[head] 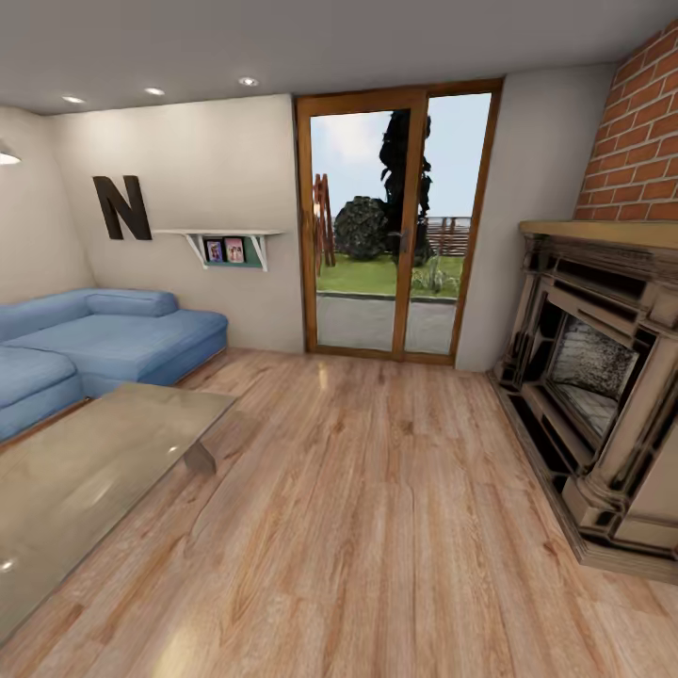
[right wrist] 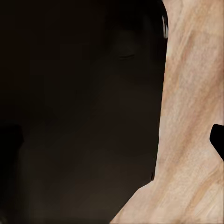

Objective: Turn on the radio receiver that's on the table in the living room.

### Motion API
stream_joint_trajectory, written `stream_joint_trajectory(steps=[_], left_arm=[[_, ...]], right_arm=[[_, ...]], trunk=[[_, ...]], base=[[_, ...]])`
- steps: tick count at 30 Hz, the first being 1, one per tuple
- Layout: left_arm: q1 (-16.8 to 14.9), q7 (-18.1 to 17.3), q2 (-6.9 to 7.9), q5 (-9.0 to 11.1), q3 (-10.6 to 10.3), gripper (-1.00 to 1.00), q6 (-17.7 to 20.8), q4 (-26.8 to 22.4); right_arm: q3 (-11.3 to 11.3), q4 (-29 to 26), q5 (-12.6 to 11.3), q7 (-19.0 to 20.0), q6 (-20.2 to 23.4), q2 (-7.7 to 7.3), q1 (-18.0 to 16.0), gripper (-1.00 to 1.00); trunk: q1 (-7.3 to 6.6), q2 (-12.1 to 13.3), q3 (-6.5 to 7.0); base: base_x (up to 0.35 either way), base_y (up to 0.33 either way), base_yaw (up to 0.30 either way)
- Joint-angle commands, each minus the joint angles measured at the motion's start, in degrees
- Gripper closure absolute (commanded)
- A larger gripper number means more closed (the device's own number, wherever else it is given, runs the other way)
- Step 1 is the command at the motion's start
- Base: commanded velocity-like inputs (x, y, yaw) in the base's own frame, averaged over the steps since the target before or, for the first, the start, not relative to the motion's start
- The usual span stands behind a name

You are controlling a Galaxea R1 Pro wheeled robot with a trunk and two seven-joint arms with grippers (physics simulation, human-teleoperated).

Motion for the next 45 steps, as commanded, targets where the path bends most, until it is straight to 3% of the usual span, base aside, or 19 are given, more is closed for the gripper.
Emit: stream_joint_trajectory(steps=[1,10,15,18,30,31,37,45], left_arm=[[0.3,-0.1,-0.33,0.1,0.0,-1.0,-0.3,-0.2],[2.6,-0.1,-3.22,0.2,-0.1,-1.0,-1.2,-0.2],[2.6,-0.1,-4.83,0.2,0.0,-1.0,-1.2,-0.1],[2.6,-0.2,-5.49,0.2,-0.1,-1.0,-1.6,-0.2],[2.6,0.2,-5.55,-0.3,-0.3,-1.0,-5.5,-4.0],[2.6,0.2,-5.51,-0.3,-0.3,-1.0,-6.9,-21.8],[2.6,0.3,-5.23,-0.2,-0.4,-1.0,-6.1,-29.9],[2.6,0.3,-5.12,-0.2,-0.4,-1.0,-6.4,-32.0]], right_arm=[[-0.2,0.1,-0.1,-0.3,-0.1,0.33,-0.3,-1.0],[0.0,0.1,0.0,-0.2,-0.1,3.22,-3.3,-1.0],[0.2,0.0,0.1,-0.3,-0.8,3.16,-4.0,-1.0],[0.1,-1.0,0.1,-0.4,-1.7,2.19,-4.0,-1.0],[-0.1,-4.8,0.8,-0.5,-3.2,-1.67,-4.5,-1.0],[0.0,-24.3,0.9,-0.6,-3.2,-6.09,-4.6,-1.0],[-0.1,-24.9,3.7,-0.5,-3.4,-6.78,-4.6,-1.0],[-0.1,-24.8,4.3,-0.3,-3.4,-7.69,-4.6,-1.0]], trunk=[[0.01,0.0,0.0],[0.01,0.0,0.0],[0.01,0.0,0.0],[0.01,0.0,0.0],[0.01,0.0,0.0],[0.01,0.0,0.0],[0.01,0.0,0.0],[0.01,0.0,0.0]], base=[[0.0,0.0,0.0],[0.0,0.0,0.0],[0.0,0.0,0.0],[0.0,0.0,0.0],[0.0,0.0,0.0],[0.0,0.0,0.0],[0.0,0.0,0.0],[0.0,0.0,0.091]])
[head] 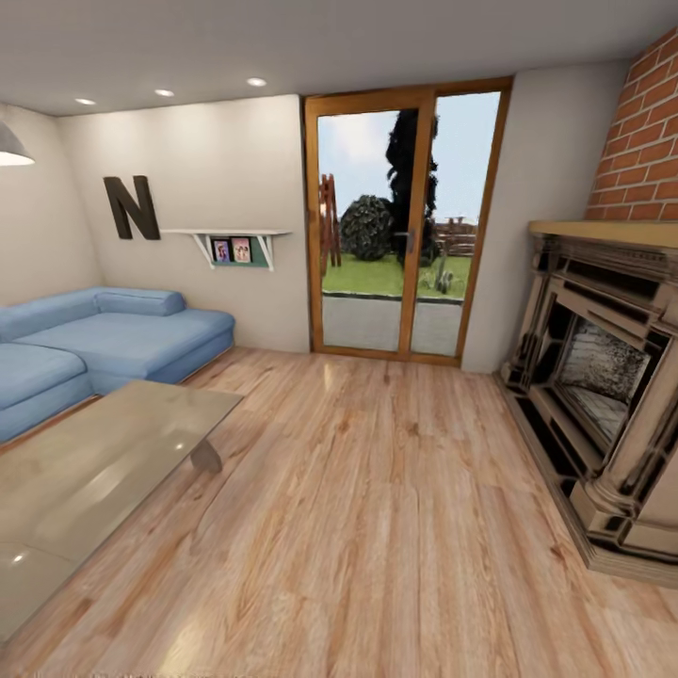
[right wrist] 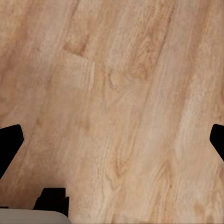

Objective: Turn on the radio receiver that's on the table in the living room.

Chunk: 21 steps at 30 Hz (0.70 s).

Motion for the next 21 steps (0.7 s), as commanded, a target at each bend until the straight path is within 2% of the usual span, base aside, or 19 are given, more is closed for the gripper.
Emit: stream_joint_trajectory(steps=[1,21], left_arm=[[0.0,0.0,-0.05,0.0,0.0,-1.0,0.0,0.0],[0.0,0.2,-0.02,-0.1,0.0,-1.0,0.0,-0.1]], right_arm=[[0.0,0.0,0.0,0.1,0.0,-0.02,0.0,-1.0],[-0.1,0.0,0.1,0.4,0.0,-0.05,0.0,-1.0]], trunk=[[0.0,0.0,0.0],[0.0,0.0,0.02]], base=[[0.0,0.0,0.233],[0.0,0.0,0.218]])
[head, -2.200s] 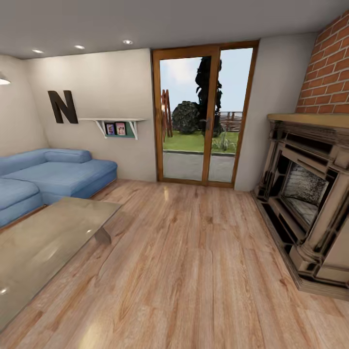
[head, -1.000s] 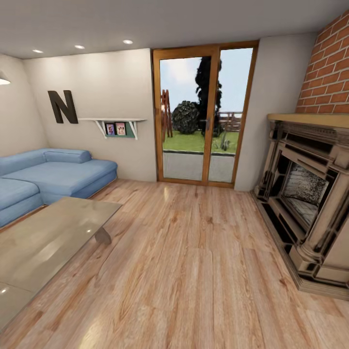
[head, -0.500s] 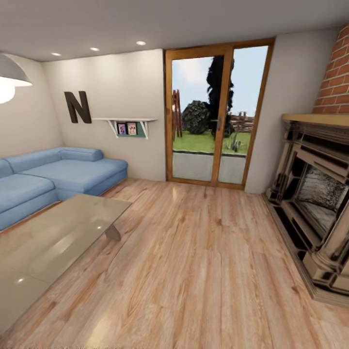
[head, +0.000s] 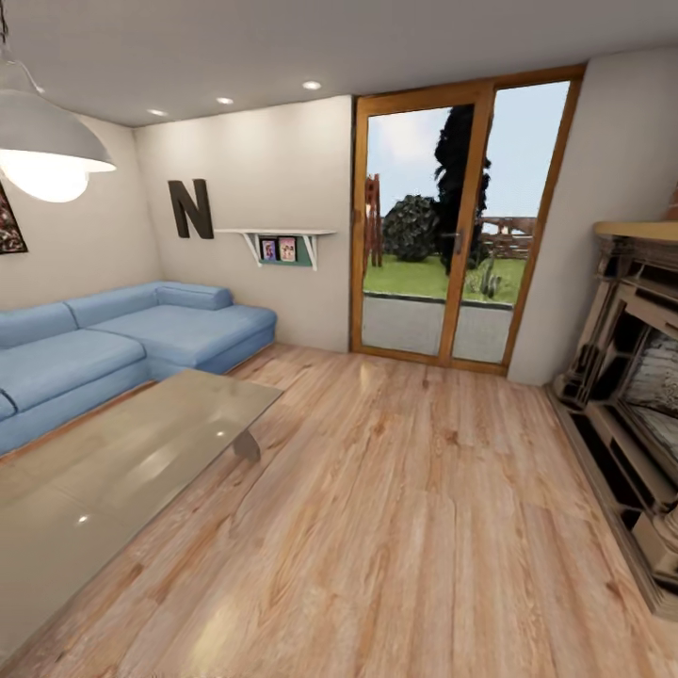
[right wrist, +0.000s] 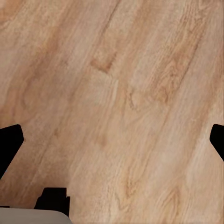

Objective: Turn on the radio receiver that's on the table in the living room.

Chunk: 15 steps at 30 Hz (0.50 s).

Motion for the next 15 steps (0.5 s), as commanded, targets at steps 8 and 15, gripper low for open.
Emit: stream_joint_trajectory(steps=[8,15], left_arm=[[0.0,0.0,-0.12,0.0,0.0,-1.0,0.0,0.0],[0.0,0.0,-0.13,0.0,0.0,-1.0,0.0,0.0]], right_arm=[[0.0,0.0,0.0,0.0,0.0,0.0,0.0,-1.0],[-0.1,0.0,0.0,0.0,0.0,0.0,0.0,-1.0]], trunk=[[0.0,0.0,0.38],[0.0,0.0,0.74]], base=[[0.0,0.0,0.214],[0.0,0.0,0.247]])
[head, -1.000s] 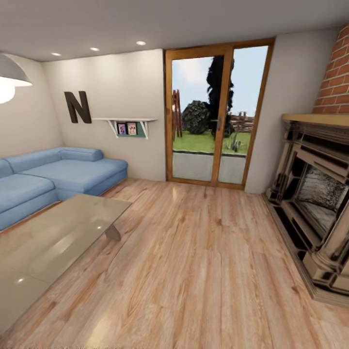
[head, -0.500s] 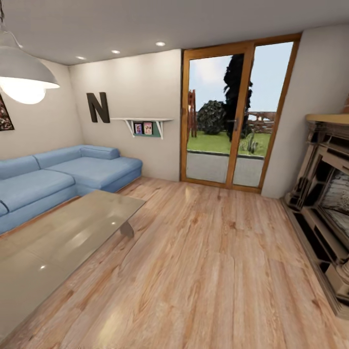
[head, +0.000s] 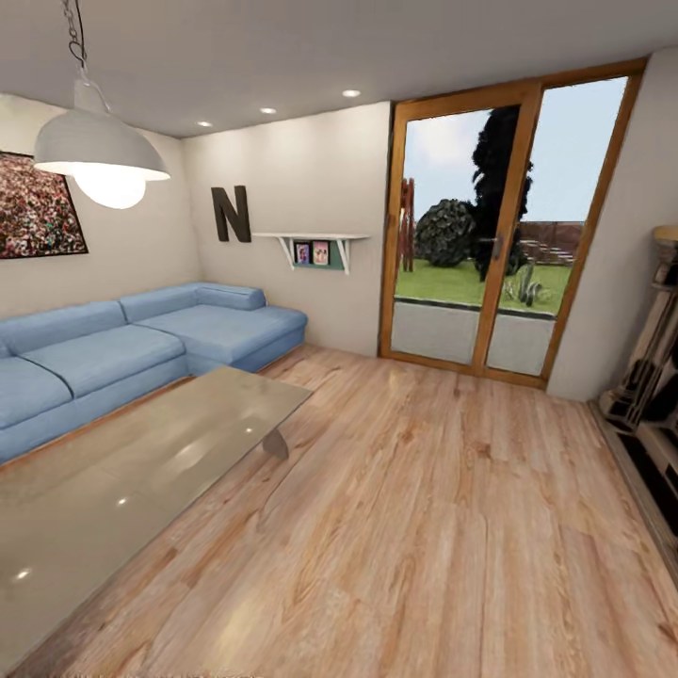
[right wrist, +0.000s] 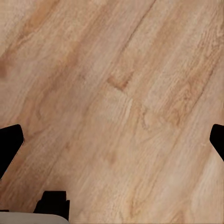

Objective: Turn on the radio receiver that's on the table in the living room.

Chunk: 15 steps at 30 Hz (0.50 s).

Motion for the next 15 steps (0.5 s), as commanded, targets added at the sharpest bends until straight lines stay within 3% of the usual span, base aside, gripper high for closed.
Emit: stream_joint_trajectory(steps=[1,15], left_arm=[[0.0,0.0,0.0,0.0,0.0,-1.0,0.0,0.0],[0.0,0.0,0.16,0.0,0.0,-1.0,0.0,0.0]], right_arm=[[0.0,0.0,0.0,0.0,0.0,-0.02,0.0,-1.0],[0.0,0.0,0.0,0.0,0.0,-0.09,0.0,-1.0]], trunk=[[0.0,0.0,0.04],[0.0,0.0,0.62]], base=[[0.0,0.0,0.265],[0.0,0.0,0.267]])
